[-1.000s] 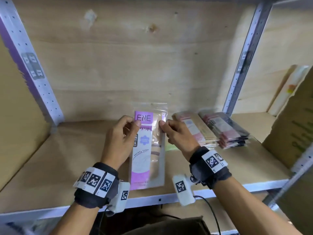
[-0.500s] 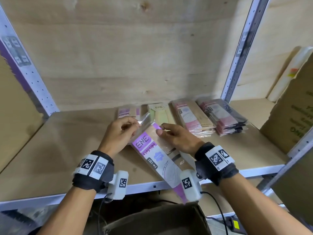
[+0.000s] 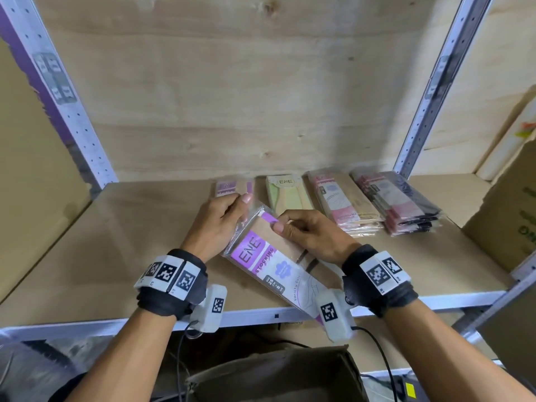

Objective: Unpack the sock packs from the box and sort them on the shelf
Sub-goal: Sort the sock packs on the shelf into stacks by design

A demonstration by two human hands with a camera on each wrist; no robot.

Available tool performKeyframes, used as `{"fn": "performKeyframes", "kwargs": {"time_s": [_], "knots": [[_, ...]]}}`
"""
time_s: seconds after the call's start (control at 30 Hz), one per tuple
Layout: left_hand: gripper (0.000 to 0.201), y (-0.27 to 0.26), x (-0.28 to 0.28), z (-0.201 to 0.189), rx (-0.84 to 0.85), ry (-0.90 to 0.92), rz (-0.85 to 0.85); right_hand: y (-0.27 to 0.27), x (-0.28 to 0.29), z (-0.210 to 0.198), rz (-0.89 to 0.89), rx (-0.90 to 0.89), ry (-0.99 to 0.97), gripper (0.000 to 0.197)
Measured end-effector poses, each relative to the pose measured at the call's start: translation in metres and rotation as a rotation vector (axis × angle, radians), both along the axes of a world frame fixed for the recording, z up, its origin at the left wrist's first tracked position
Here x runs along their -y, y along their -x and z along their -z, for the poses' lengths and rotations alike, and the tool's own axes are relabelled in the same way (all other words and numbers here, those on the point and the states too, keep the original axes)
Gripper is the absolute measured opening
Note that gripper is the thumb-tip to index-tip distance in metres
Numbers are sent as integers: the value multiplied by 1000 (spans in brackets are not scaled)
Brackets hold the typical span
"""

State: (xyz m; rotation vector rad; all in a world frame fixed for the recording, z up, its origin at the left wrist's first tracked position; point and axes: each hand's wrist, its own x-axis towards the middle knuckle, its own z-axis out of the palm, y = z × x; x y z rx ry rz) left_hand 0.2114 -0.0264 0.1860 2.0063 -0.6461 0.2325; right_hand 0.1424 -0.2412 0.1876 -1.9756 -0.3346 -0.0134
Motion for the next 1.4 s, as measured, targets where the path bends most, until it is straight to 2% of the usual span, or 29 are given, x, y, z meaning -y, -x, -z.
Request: {"fn": "performKeyframes", "kwargs": {"time_s": [0.07,0.13,0.23,0.3,0.4,0.5,0.57,0.63,0.67,0.73,0.83,0.9,1.0,1.07,1.13,1.23,1.33,1.4], "knots": [[50,1,2,0,-81,115,27,-1,-1,1,0,15,-15,33],[51,4,6,-2,-246,295,66,-2,-1,1,0,35,-39,30],[39,8,8,-3,-440,486,121,-3,-2,3,-9,38,-53,29],[39,6,6,-1,-447,452,121,-3,0,6,-23,32,-58,29],[52,4,1,1,-264,219,52,-4,3,9,-40,17,-70,25],[57,6,1,-1,-193,140,-11,-3,4,9,-36,-1,-83,25],[57,7,4,-2,-220,201,-31,-3,2,8,-25,10,-75,27],[53,9,10,-2,-368,366,35,-3,0,7,-12,26,-73,34],[45,11,12,-5,-444,440,90,-2,-1,6,-9,30,-81,40],[37,17,14,-10,-543,480,168,-1,-2,5,-13,25,-107,47],[43,14,7,-10,-570,406,155,0,-3,6,-10,20,-120,47],[58,12,1,-13,-542,378,112,0,-1,8,4,1,-136,48],[75,12,2,-16,-680,588,94,-5,2,11,83,-45,-240,44],[70,14,10,-12,-651,580,10,-13,3,14,218,-26,-324,37],[64,20,21,-5,-566,379,-60,-20,1,17,330,-2,-399,34],[73,28,33,6,-393,30,-102,-26,-2,20,418,33,-428,37],[69,27,36,9,-243,13,-213,-28,-5,19,448,32,-349,39],[70,25,39,9,-193,67,-261,-27,-6,18,457,29,-173,51]]}}
